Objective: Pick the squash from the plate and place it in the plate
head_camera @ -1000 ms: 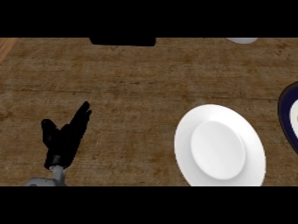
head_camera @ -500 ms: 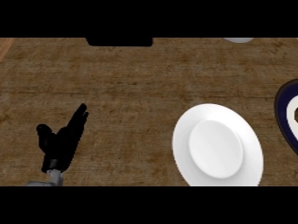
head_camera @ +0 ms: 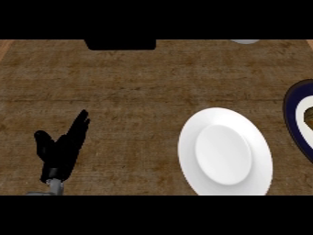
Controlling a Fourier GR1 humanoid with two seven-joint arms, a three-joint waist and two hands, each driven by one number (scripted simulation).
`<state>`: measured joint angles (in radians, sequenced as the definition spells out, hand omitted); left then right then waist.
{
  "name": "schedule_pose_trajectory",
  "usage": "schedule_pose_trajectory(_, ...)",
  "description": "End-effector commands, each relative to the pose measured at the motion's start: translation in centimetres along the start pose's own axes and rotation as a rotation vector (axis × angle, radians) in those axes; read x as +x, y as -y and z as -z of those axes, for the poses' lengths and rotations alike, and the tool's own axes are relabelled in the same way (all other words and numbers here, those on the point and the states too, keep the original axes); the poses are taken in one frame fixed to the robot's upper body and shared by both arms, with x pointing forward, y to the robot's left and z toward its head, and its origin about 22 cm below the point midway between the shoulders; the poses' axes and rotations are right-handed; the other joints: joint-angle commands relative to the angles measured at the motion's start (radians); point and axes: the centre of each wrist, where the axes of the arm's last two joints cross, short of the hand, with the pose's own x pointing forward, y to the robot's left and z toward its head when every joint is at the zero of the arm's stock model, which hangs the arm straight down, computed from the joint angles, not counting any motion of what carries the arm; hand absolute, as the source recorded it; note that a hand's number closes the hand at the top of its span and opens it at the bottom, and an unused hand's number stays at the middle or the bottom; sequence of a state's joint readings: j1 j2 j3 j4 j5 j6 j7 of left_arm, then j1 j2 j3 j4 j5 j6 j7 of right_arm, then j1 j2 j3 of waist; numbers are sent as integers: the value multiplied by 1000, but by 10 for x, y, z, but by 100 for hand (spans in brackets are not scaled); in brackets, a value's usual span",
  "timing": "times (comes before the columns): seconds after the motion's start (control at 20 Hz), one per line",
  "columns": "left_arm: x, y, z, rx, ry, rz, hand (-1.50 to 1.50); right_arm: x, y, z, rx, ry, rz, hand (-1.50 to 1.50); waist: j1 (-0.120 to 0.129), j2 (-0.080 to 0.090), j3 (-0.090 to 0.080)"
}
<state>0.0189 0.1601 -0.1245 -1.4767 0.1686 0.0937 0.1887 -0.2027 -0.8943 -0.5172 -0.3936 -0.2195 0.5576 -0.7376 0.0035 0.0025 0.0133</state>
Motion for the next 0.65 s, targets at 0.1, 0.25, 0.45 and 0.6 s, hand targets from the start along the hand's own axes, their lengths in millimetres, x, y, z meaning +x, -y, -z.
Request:
schedule_pose_trajectory(0.1,-8,-11,-3,10,-53,4,0,-14,10,-37,149,116,71,-150,-9,1,-4)
schedule_pose_trajectory(0.25,-3,-6,-2,7,-54,-18,0,-12,16,-43,153,105,19,-150,-4,1,-3)
schedule_pose_trajectory(0.45,-12,-6,-8,4,-48,1,0,-17,22,-64,146,94,15,-150,-12,-2,-3)
schedule_pose_trajectory(0.6,-7,-2,0,15,-60,-6,0,-18,18,-63,163,102,-3,-150,-14,-1,-4)
